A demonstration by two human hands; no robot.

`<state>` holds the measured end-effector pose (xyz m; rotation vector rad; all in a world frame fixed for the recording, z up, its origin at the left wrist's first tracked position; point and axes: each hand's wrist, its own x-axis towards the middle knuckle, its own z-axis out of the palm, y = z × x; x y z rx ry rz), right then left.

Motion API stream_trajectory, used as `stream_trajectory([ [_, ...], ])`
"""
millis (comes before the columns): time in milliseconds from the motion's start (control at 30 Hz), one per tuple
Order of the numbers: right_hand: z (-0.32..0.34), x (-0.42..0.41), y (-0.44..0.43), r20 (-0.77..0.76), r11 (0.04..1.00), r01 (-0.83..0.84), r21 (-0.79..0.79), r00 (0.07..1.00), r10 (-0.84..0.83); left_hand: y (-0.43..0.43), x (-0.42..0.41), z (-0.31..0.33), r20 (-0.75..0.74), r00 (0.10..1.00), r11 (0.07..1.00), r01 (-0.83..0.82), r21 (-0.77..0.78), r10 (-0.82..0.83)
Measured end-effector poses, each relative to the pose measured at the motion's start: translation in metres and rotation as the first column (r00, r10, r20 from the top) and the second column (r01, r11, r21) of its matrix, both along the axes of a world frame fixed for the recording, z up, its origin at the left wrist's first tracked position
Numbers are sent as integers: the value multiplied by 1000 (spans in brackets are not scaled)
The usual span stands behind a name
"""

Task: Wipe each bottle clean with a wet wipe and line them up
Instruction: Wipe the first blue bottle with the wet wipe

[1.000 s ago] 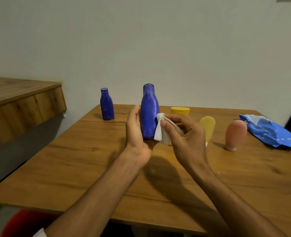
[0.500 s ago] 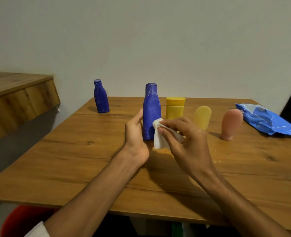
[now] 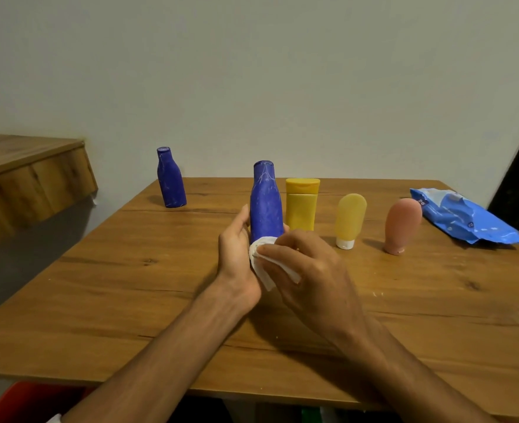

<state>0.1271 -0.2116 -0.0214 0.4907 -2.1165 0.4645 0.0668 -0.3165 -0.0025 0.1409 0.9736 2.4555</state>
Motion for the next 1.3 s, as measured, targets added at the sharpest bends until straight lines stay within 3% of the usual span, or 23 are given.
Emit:
stream_trajectory([
  [133, 2, -1, 0, -10, 997, 34, -65, 999, -35, 4, 1, -5, -34, 998, 999, -44, -30, 43],
  [300, 0, 1, 0, 6, 998, 21, 60, 1000, -21, 5, 2, -6, -66, 994, 991, -93, -92, 88],
  [400, 3, -2, 2, 2, 997, 64, -52, 998, -64, 8, 2, -8, -111, 986, 979, -140, -148, 125],
  [467, 3, -1, 3, 5, 998, 41, -38, 999, -40, 9, 2, -10, -109, 985, 978, -149, -147, 134],
  [567, 1, 0, 3, 20, 1000, -16, 20, 1000, 16, 8, 2, -12, -134, 984, 977, -141, -163, 119],
  [700, 5, -5, 6, -33, 995, 35, -90, 999, -38, 13, 7, -15, -257, 963, 966, -138, -220, 79],
  [800, 3, 0, 4, -19, 1000, -17, -12, 1000, 16, 12, 6, -17, -266, 963, 970, -102, -221, 40],
  [967, 5, -1, 2, -12, 994, 82, -78, 996, -83, 13, 9, -17, -318, 947, 945, -138, -298, 38],
  [1100, 2, 1, 2, -17, 997, 70, 13, 997, -69, 13, 9, -17, -348, 936, 926, -168, -338, 43],
  [1167, 2, 0, 3, -18, 995, 93, -16, 995, -94, 13, 8, -17, -369, 928, 911, -200, -359, 58],
  [1300, -1, -3, 2, -14, 989, 129, -68, 991, -130, 13, 5, -18, -381, 922, 925, -201, -323, 68],
])
